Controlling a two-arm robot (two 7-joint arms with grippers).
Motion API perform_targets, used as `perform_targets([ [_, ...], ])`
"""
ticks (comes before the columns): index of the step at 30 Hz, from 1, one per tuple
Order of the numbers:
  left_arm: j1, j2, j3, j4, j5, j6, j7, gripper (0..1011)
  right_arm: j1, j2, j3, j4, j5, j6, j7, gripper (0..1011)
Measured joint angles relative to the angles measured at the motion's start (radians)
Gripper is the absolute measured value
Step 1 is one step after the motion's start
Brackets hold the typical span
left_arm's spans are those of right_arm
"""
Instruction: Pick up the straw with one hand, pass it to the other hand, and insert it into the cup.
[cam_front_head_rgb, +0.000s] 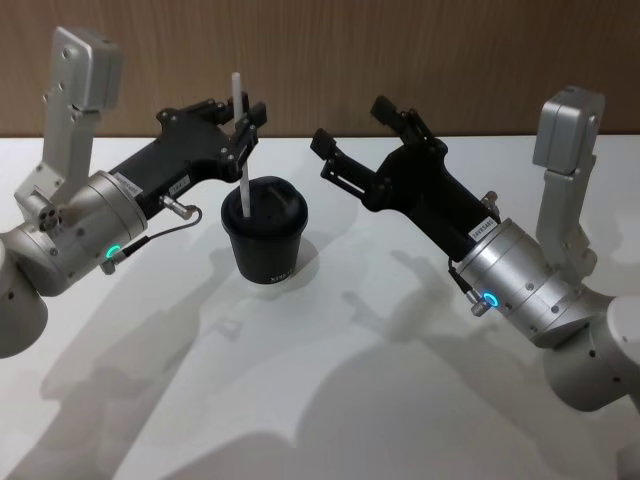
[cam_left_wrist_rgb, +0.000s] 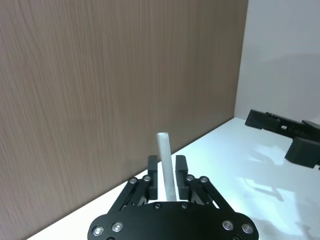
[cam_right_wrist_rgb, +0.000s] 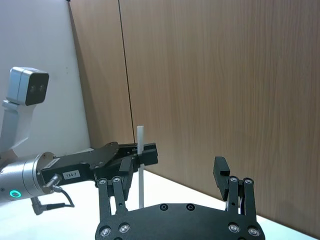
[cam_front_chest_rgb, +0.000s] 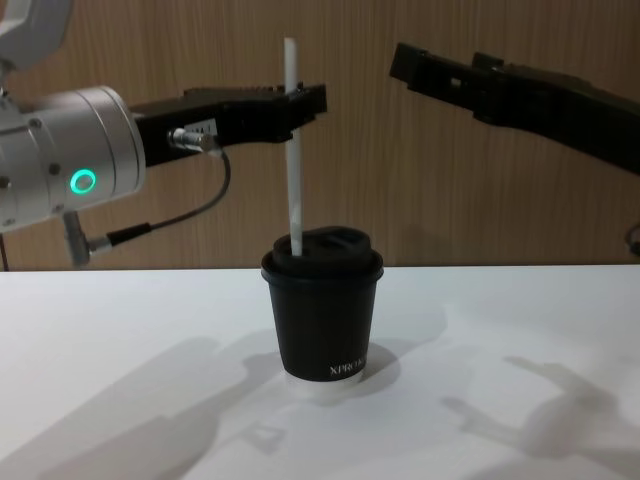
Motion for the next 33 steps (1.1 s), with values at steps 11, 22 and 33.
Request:
perform_targets([
  [11, 0.008, -0.016, -0.005, 0.035, -0.002, 0.005, -0.010, 529, 0.000, 0.000, 0.000, 0.000, 0.000, 0.000, 0.000, 1001],
  [22, 0.049, -0.019, -0.028, 0.027, -0.018, 0.000, -0.014, 882, -0.002, 0.013, 0.000, -0.027, -0.001, 0.023, -0.014, 1001],
  [33, 0.097, -0.019, -0.055, 0.006, -0.042, -0.013, -0.019, 1002, -0.016, 0.042, 0.010, -0.079, 0.011, 0.069, -0.029, 1001],
])
